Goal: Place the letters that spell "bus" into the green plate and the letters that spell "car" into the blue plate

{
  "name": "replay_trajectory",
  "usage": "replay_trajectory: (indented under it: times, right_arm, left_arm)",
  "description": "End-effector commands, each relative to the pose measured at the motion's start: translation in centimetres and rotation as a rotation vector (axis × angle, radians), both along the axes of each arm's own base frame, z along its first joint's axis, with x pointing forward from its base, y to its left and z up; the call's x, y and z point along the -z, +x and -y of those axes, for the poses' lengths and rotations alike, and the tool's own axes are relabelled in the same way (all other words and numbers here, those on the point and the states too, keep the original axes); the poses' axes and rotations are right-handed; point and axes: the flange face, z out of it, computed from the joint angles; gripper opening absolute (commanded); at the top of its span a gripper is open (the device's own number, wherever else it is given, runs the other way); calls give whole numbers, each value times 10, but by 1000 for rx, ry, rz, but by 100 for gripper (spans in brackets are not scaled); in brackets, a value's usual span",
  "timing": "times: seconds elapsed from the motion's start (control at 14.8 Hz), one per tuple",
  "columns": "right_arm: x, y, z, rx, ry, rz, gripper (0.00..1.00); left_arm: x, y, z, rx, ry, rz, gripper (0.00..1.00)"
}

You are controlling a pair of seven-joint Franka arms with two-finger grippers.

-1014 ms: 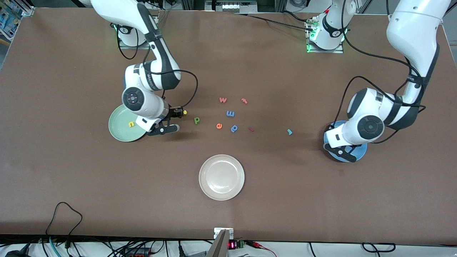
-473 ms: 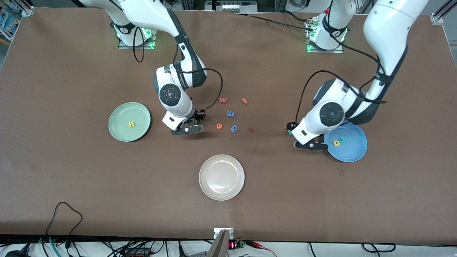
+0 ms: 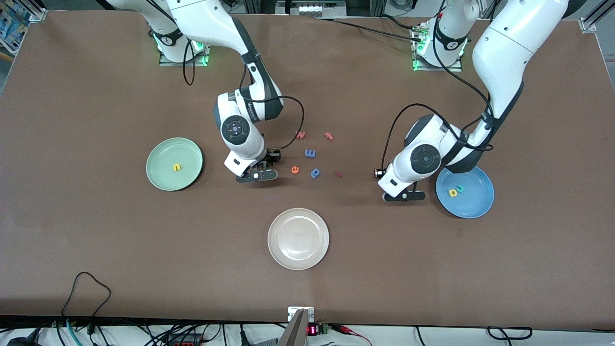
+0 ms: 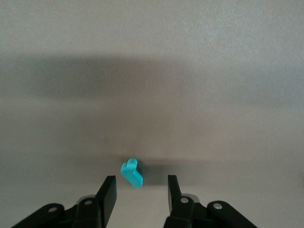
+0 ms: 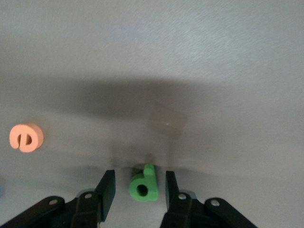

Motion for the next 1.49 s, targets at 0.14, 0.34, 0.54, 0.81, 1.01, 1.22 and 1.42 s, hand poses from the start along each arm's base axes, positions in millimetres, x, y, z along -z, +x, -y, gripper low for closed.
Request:
replay_trajectory:
  times: [0.14,0.34,0.54,0.81,1.01,1.22,1.42]
  right_arm:
    - [9,-4,-11,2,-2,6,51]
    - [12,-3,-8,3,-8,4,41]
    - [12,0,-3,12,-9,1,18]
    - [-1,4,-1,11,0,12,11]
    - [-50,26,43,64,-18,-41,10]
    - [-73,49,121,106,-93,-103,11]
    - [-79,57,192,41,-106,-113,12]
  left_arm:
    - [12,1,-2,47,17,51,51]
    - [16,-1,-7,49,26,44,47]
    - [21,-7,-7,57,32,28,30]
    - [14,-3,-11,50,38,38,15]
    - [-13,9,-17,69,92,27,13]
    - [-62,37,-35,167,143,-22,14]
    - [-73,57,-92,198,145,-62,15]
